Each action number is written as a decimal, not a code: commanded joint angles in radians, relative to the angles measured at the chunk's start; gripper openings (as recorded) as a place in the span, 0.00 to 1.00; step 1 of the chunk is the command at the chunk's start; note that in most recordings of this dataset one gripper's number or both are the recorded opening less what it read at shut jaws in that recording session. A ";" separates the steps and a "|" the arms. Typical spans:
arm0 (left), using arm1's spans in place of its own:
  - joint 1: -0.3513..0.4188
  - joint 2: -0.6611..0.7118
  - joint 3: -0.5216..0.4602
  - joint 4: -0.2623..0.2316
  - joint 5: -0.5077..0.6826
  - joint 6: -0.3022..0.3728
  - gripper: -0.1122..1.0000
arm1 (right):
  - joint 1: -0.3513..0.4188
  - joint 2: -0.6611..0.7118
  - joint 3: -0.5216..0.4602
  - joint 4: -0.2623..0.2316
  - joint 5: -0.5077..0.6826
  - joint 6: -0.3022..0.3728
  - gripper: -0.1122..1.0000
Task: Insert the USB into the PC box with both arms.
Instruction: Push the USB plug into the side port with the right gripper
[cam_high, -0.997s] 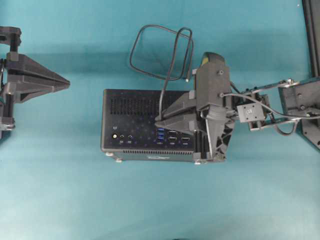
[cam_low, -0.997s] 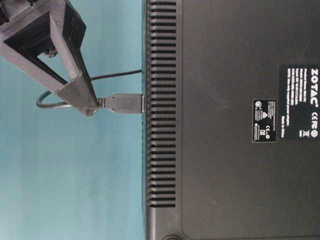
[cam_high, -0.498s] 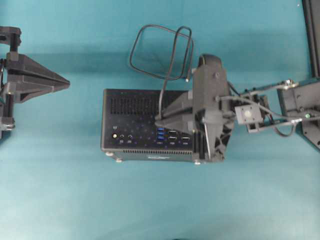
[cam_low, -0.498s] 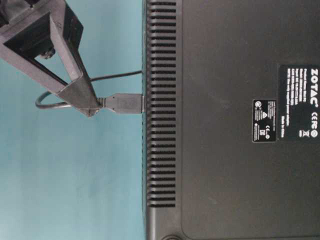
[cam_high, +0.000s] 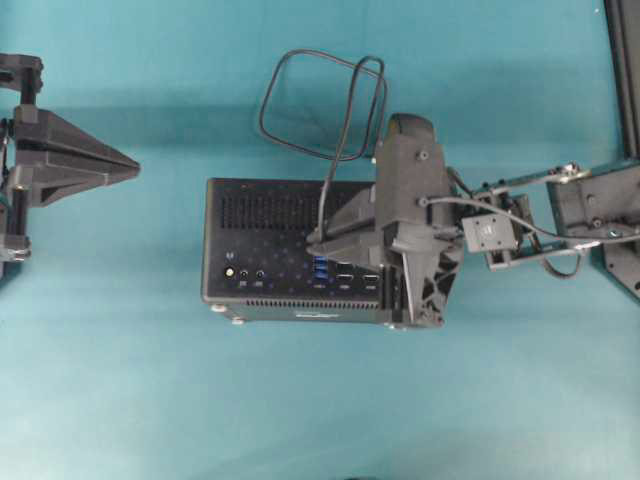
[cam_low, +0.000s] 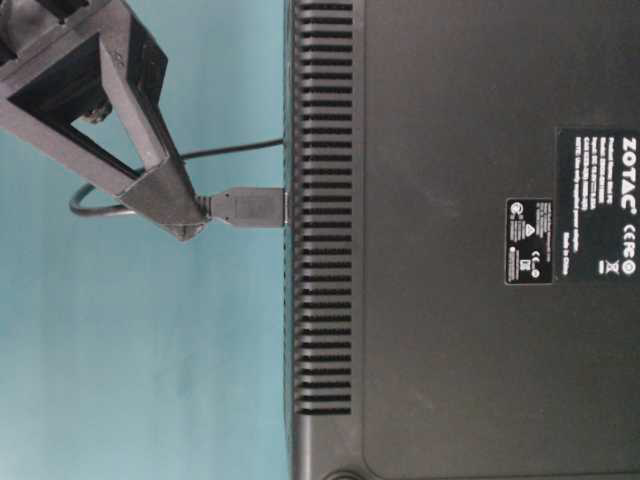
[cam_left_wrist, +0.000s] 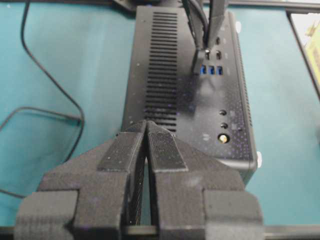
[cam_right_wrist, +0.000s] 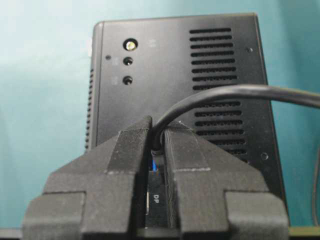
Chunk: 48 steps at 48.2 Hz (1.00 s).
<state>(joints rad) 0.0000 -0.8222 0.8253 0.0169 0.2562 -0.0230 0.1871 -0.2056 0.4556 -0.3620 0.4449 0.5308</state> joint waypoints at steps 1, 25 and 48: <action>0.000 -0.002 -0.014 0.002 -0.009 0.002 0.17 | -0.017 0.006 0.006 -0.009 0.025 -0.002 0.19; -0.002 0.000 -0.011 0.002 -0.011 0.002 0.17 | 0.037 0.023 0.002 0.014 0.014 0.009 0.19; -0.002 -0.005 -0.009 0.003 -0.009 0.002 0.17 | 0.012 0.034 -0.008 -0.011 0.040 0.002 0.19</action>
<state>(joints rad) 0.0000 -0.8237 0.8253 0.0169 0.2562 -0.0230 0.1979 -0.1948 0.4403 -0.3636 0.4602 0.5308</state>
